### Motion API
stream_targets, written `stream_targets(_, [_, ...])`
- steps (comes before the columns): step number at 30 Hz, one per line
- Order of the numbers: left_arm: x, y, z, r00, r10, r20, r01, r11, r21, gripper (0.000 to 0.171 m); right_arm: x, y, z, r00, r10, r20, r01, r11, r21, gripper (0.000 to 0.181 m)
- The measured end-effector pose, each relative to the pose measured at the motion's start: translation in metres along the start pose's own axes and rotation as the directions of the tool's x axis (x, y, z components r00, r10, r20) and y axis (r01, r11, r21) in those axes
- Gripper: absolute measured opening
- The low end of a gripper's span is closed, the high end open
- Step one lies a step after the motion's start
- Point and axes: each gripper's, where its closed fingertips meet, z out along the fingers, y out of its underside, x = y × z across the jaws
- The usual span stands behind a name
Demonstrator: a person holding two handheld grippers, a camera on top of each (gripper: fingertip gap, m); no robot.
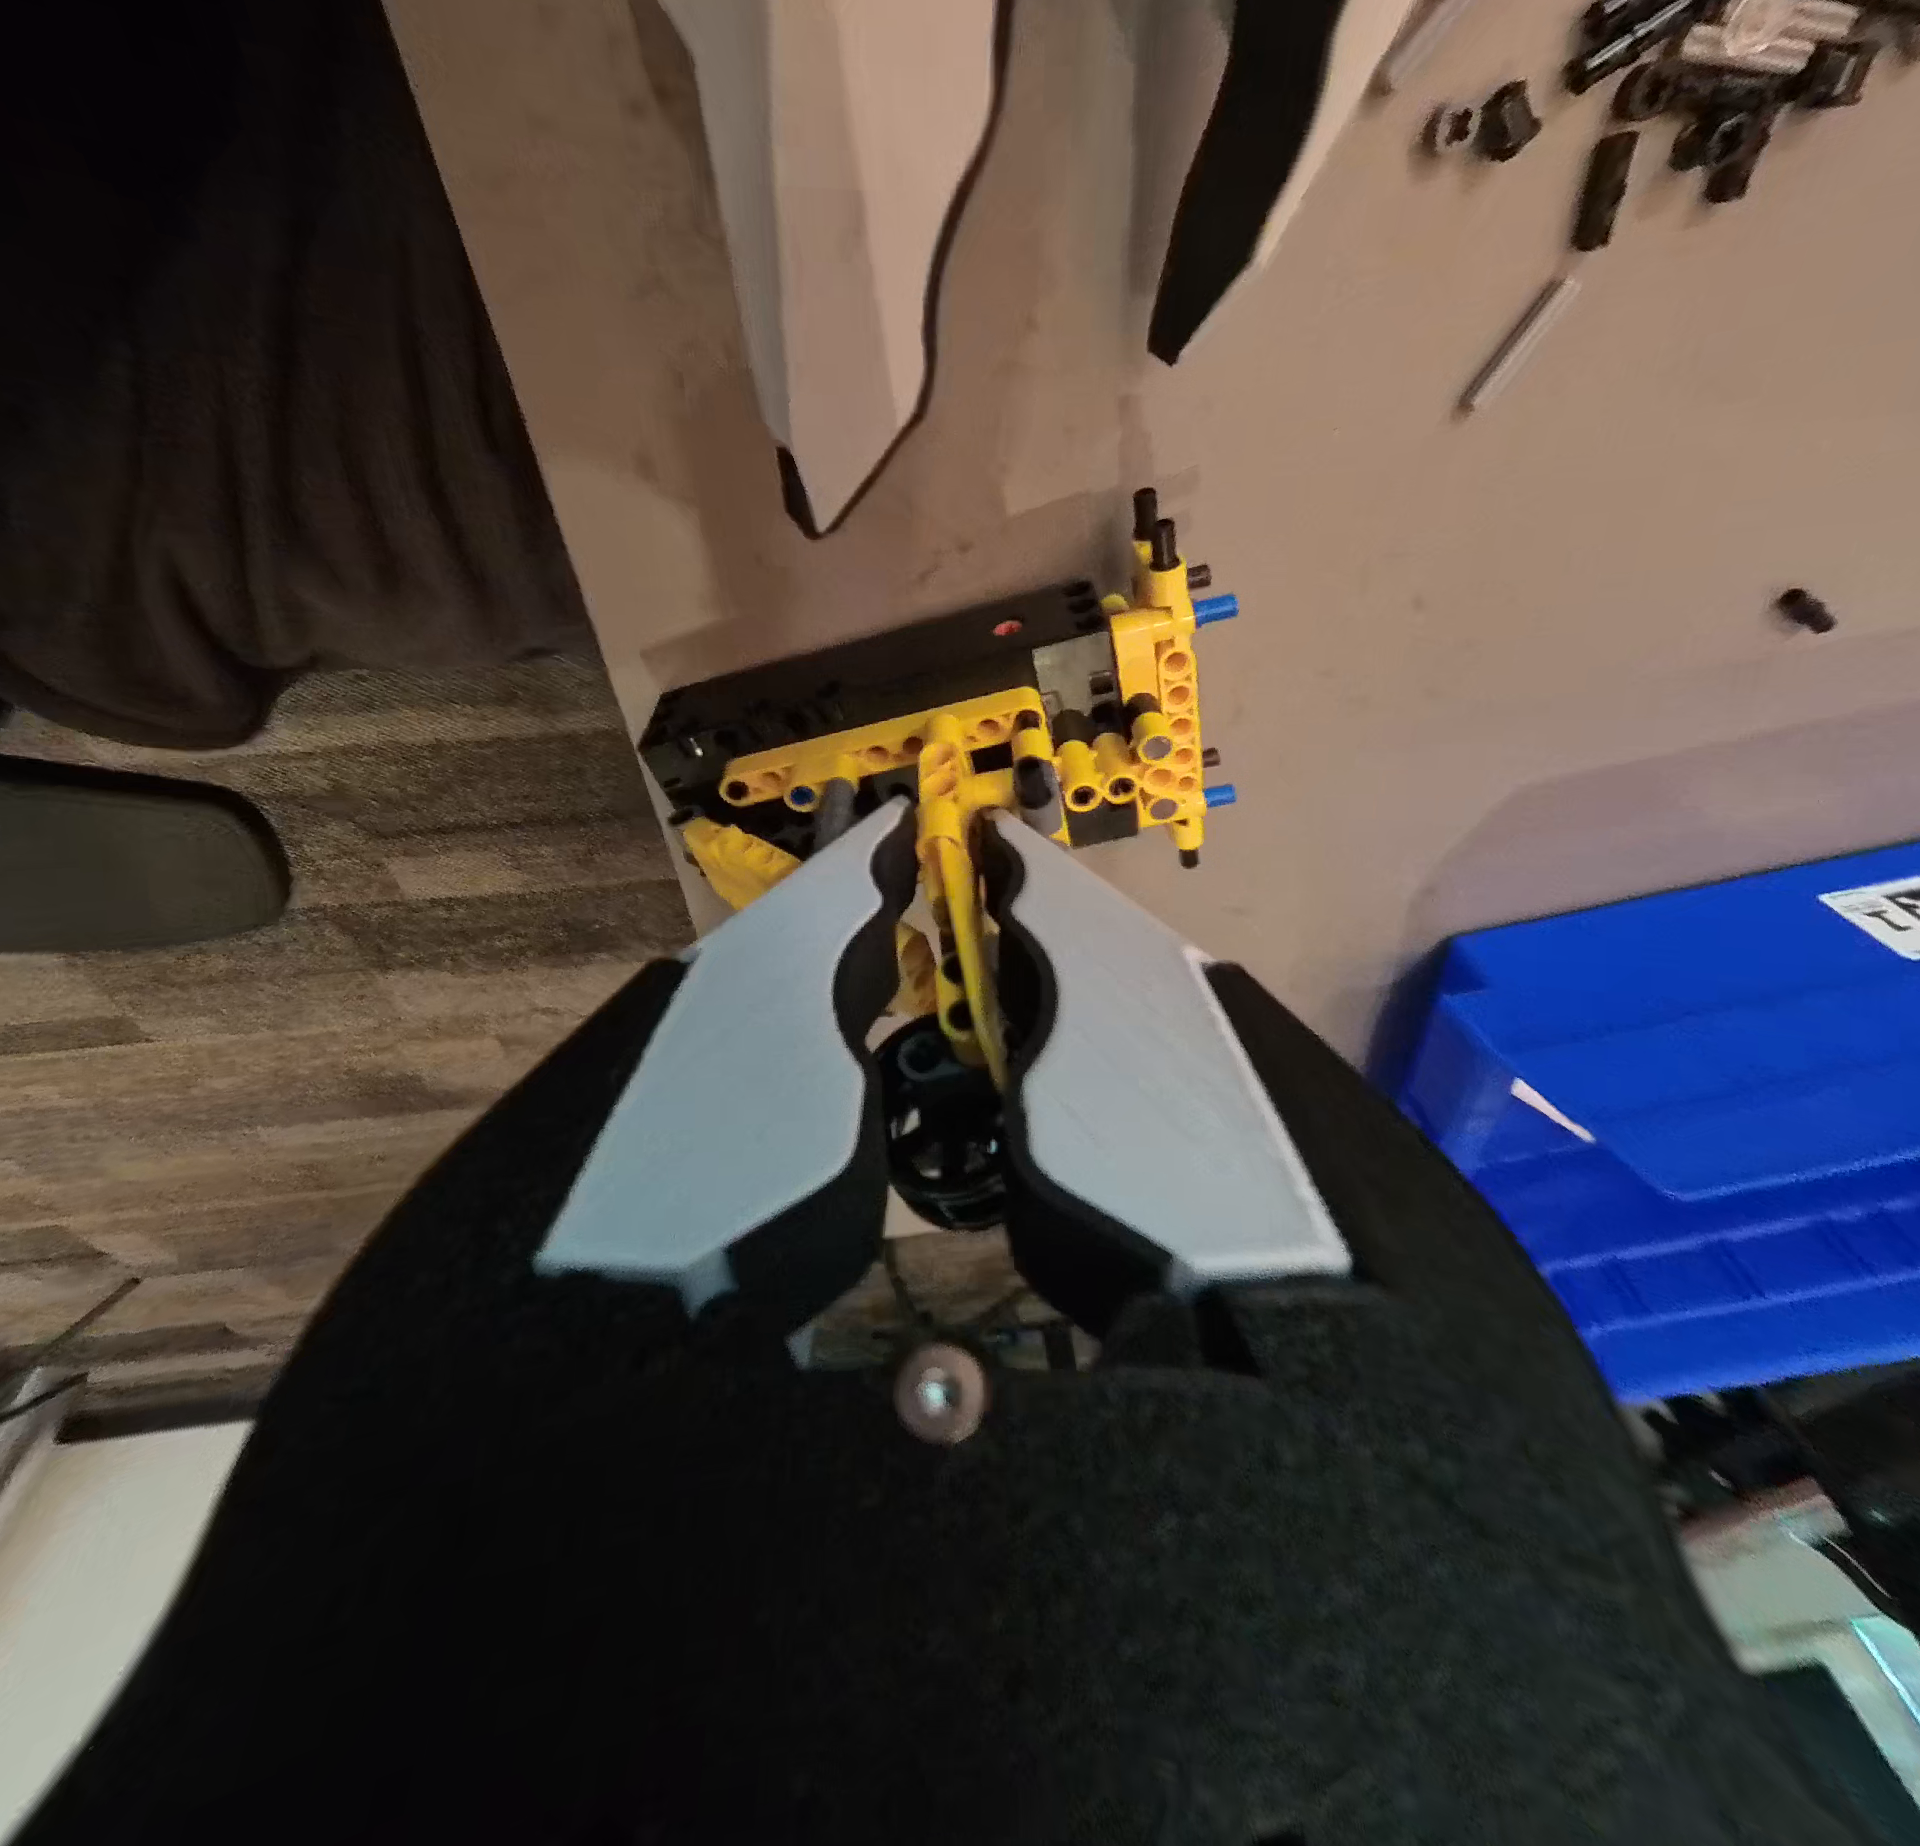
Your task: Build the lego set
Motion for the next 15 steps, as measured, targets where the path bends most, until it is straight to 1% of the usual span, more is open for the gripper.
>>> stream_targets(2, [0.0,0.0,0.0,1.0,0.0,0.0,0.0,1.0,0.001,0.073,-0.001,-0.001,0.0,0.999,0.019,0.041,-0.021,0.999,0.037,0.009])
stream_targets(5, [0.0,-0.001,0.0,1.0,0.001,0.0,-0.001,1.0,0.005,0.073,-0.002,-0.005,-0.001,0.998,-0.016,0.065,0.01,0.997,0.081,0.01])
stream_targets(8, [-0.001,-0.004,-0.003,1.0,-0.005,0.0,0.005,0.999,0.032,0.072,-0.013,-0.035,-0.008,0.993,-0.005,0.114,-0.021,0.975,0.222,0.014])
stream_targets(9, [-0.002,-0.006,-0.005,1.0,-0.015,0.001,0.015,0.999,0.047,0.072,-0.013,-0.042,-0.009,0.995,-0.02,0.094,-0.001,0.976,0.219,0.013])
stream_targets(11, [-0.005,-0.008,-0.01,0.999,-0.043,-0.006,0.043,0.997,0.064,0.071,-0.01,-0.048,-0.009,0.998,-0.067,0.012,0.064,0.985,0.161,0.011])
stream_targets(12, [-0.007,-0.007,-0.012,0.998,-0.061,-0.007,0.061,0.996,0.069,0.071,-0.007,-0.05,-0.009,0.997,-0.068,-0.02,0.07,0.989,0.129,0.011])
stream_targets(13, [-0.008,-0.007,-0.014,0.998,-0.069,-0.012,0.07,0.995,0.068,0.072,-0.006,-0.051,-0.009,0.998,-0.058,-0.03,0.061,0.992,0.11,0.011])
stream_targets(15, [-0.008,-0.004,-0.02,0.997,-0.077,-0.025,0.079,0.995,0.058,0.072,-0.009,-0.056,-0.011,0.999,-0.041,-0.006,0.041,0.991,0.125,0.013])
